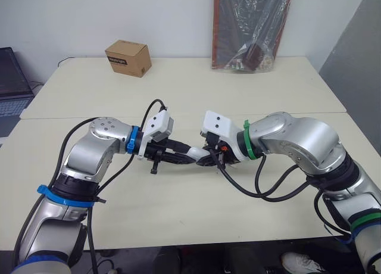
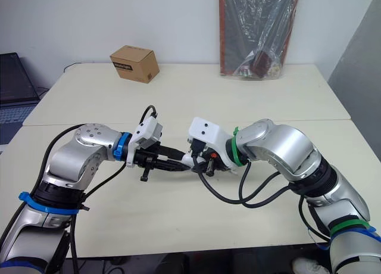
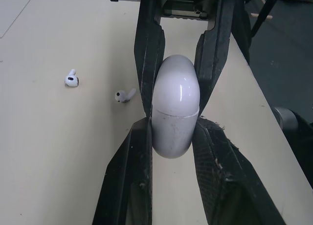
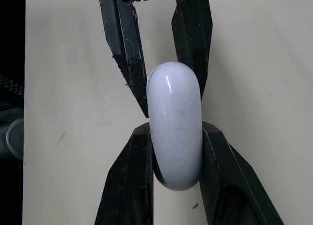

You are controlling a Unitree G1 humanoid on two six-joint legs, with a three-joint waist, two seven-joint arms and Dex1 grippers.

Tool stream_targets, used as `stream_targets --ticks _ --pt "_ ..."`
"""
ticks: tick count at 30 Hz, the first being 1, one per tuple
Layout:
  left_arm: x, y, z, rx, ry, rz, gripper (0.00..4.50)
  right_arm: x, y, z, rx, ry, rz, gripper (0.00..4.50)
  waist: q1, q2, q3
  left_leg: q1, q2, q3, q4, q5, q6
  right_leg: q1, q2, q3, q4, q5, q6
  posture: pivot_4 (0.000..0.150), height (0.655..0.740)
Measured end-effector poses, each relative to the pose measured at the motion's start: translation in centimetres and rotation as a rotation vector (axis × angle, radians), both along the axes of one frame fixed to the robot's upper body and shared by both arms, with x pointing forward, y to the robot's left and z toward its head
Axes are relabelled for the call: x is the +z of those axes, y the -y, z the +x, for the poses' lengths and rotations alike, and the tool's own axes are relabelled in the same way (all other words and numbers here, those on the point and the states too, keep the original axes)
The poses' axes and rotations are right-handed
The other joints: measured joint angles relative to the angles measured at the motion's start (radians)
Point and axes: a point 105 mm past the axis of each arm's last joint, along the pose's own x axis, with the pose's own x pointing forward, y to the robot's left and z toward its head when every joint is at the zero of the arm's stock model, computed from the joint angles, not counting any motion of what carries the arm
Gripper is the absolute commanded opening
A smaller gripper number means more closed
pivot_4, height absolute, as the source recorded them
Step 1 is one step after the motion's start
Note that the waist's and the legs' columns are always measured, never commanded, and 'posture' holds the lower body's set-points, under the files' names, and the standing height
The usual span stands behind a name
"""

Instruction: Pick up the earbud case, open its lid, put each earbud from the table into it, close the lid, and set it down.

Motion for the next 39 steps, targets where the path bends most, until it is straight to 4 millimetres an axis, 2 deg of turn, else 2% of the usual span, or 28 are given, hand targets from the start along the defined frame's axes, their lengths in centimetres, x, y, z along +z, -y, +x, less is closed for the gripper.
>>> stream_targets --ticks 3,11,14,21,39 --pt "0.1 1.0 0.0 -0.014 0.019 -0.041 0.82 0.2 -0.4 -0.2 0.017 0.001 0.018 2.84 0.0 0.0 0.0 0.0 0.0 0.0 0.0 0.0 0.0 0.0 0.0 0.0 0.0 0.0 0.0 0.15 0.74" --pt "0.9 0.5 0.3 0.028 0.008 -0.212 0.82 1.6 0.5 -0.2 0.021 0.047 0.098 2.84 0.001 0.0 0.0 0.0 0.0 0.0 0.0 0.0 0.0 0.0 0.0 0.0 0.0 0.0 0.0 0.15 0.74" --pt "0.2 -0.2 0.2 0.044 -0.038 -0.247 0.82 1.7 0.9 -0.4 0.007 0.04 0.138 2.84 0.0 0.0 0.0 0.0 0.0 0.0 0.0 0.0 0.0 0.0 0.0 0.0 0.0 0.0 0.0 0.15 0.74" --pt "-1.3 -1.8 -0.1 0.086 -0.094 -0.312 0.82 3.7 1.2 -0.2 -0.051 0.091 0.282 2.84 0.001 0.0 0.0 0.001 0.0 0.0 0.0 0.0 0.0 0.001 0.0 0.0 0.0 0.0 0.0 0.15 0.74" --pt "-0.4 -2.3 -0.3 0.101 -0.1 -0.386 0.82 2.7 0.8 0.7 -0.114 0.052 0.308 2.84 0.0 0.0 0.0 0.001 0.0 0.0 0.0 0.0 0.0 0.001 0.0 0.0 0.0 0.0 0.0 0.15 0.74"
